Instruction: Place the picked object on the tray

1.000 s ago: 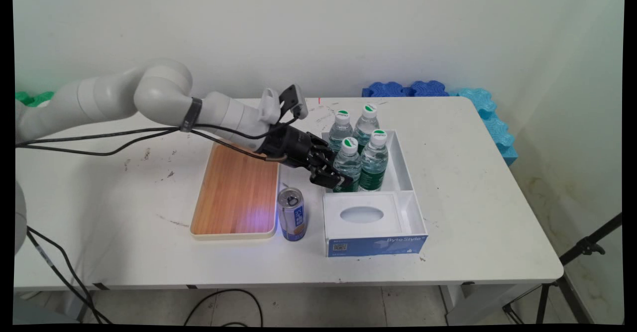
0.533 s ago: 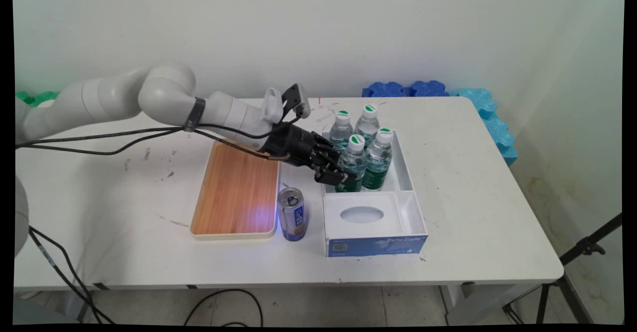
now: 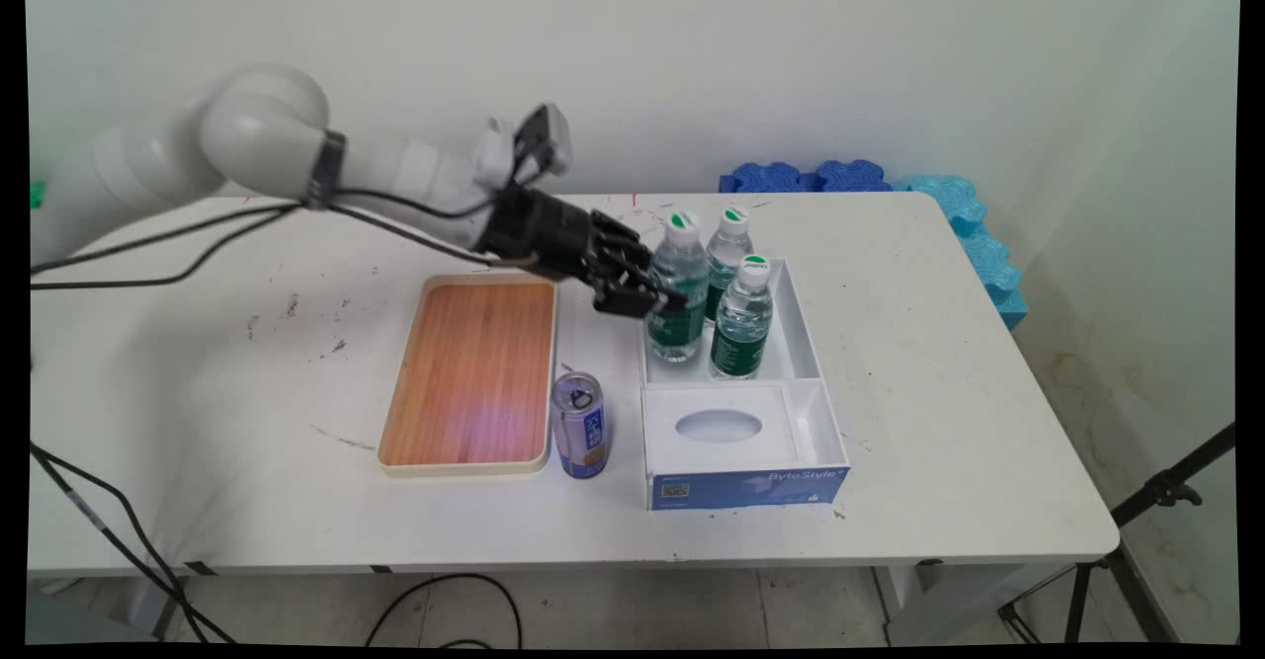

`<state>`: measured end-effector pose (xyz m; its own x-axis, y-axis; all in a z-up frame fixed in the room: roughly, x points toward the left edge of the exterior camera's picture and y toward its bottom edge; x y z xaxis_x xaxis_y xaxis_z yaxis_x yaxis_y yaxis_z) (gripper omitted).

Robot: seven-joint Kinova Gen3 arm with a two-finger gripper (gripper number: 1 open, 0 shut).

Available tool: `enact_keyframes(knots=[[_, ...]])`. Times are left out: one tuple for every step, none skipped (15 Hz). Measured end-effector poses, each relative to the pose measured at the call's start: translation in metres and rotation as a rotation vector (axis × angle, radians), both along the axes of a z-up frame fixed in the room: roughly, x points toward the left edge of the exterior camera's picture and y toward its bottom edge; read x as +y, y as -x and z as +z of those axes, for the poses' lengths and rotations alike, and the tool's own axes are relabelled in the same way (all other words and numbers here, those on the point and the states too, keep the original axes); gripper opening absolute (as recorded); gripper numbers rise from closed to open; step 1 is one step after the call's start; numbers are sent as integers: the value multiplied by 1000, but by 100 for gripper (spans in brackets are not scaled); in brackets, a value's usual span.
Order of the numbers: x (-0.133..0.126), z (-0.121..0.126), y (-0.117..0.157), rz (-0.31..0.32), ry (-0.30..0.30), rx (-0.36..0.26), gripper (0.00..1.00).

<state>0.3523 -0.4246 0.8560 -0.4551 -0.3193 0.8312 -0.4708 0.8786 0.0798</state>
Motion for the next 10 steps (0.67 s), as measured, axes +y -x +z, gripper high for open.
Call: enact_keyframes(knots=[[2, 11, -7, -3, 6, 8, 0], [4, 22, -14, -7, 12, 17, 0], [6, 33, -20, -12, 17, 25, 0], [9, 45, -28, -16, 20, 35, 0], [12, 57, -36, -21, 22, 44, 0], [15, 66, -44, -26, 23, 51, 0], [18, 71, -50, -31, 22, 52, 0], [24, 79, -60, -39, 21, 53, 0], [29, 84, -69, -49, 20, 48, 0], [35, 88, -82, -56, 19, 39, 0]])
